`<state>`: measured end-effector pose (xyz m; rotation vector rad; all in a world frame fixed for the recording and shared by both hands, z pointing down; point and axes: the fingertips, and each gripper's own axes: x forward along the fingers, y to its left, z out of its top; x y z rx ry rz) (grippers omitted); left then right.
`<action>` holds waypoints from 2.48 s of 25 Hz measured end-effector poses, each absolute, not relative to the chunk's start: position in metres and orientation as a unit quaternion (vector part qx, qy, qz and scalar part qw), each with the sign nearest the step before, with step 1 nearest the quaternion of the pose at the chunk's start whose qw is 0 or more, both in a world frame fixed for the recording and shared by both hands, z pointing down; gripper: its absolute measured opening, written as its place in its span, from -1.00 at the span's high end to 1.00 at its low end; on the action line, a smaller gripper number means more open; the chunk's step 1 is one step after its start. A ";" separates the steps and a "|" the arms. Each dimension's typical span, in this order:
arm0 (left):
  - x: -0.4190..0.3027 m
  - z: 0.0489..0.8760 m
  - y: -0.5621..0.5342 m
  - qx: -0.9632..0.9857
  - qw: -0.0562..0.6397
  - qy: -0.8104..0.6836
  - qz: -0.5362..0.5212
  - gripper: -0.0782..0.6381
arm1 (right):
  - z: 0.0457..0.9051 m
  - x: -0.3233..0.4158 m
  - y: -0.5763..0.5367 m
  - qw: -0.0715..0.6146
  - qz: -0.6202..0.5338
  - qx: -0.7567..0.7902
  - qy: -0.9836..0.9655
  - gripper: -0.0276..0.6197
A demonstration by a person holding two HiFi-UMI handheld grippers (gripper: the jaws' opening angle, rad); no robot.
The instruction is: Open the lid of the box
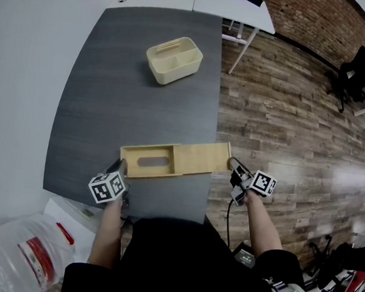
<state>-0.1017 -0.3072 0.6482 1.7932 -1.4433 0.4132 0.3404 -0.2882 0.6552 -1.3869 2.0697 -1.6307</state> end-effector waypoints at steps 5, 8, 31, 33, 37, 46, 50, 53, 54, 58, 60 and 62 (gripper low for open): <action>-0.101 0.650 -0.308 0.705 0.390 -0.569 0.164 0.60 | 0.652 0.340 -0.293 0.090 -0.540 -0.462 0.698 0.74; -0.101 0.650 -0.308 0.706 0.391 -0.568 0.164 0.60 | 0.656 0.345 -0.290 0.073 -0.536 -0.476 0.693 0.74; -0.103 0.647 -0.313 0.714 0.378 -0.570 0.152 0.48 | 0.651 0.352 -0.292 0.059 -0.498 -0.510 0.699 0.43; -0.106 0.638 -0.314 0.718 0.360 -0.581 0.134 0.46 | 0.646 0.354 -0.292 0.048 -0.465 -0.529 0.708 0.35; -0.108 0.606 -0.317 0.743 0.304 -0.588 0.096 0.45 | 0.625 0.364 -0.286 -0.002 -0.366 -0.608 0.705 0.36; -0.071 0.542 -0.293 0.830 0.185 -0.527 0.017 0.78 | 0.559 0.289 -0.234 -0.034 -0.214 -0.638 0.739 0.66; -0.065 0.540 -0.280 0.838 0.183 -0.514 -0.002 0.78 | 0.557 0.259 -0.210 -0.029 -0.212 -0.608 0.765 0.72; -0.066 0.538 -0.271 0.837 0.169 -0.521 -0.005 0.78 | 0.558 0.255 -0.199 -0.044 -0.198 -0.589 0.782 0.74; -0.066 0.536 -0.266 0.836 0.164 -0.524 -0.004 0.78 | 0.556 0.257 -0.194 -0.048 -0.192 -0.585 0.787 0.74; -0.059 0.514 -0.243 0.832 0.145 -0.535 -0.016 0.78 | 0.538 0.264 -0.172 -0.043 -0.178 -0.558 0.809 0.79; -0.051 0.504 -0.227 0.833 0.130 -0.537 -0.021 0.78 | 0.528 0.265 -0.156 -0.051 -0.152 -0.546 0.822 0.80; -0.042 0.497 -0.208 0.835 0.116 -0.537 -0.024 0.78 | 0.520 0.266 -0.141 -0.065 -0.117 -0.536 0.833 0.83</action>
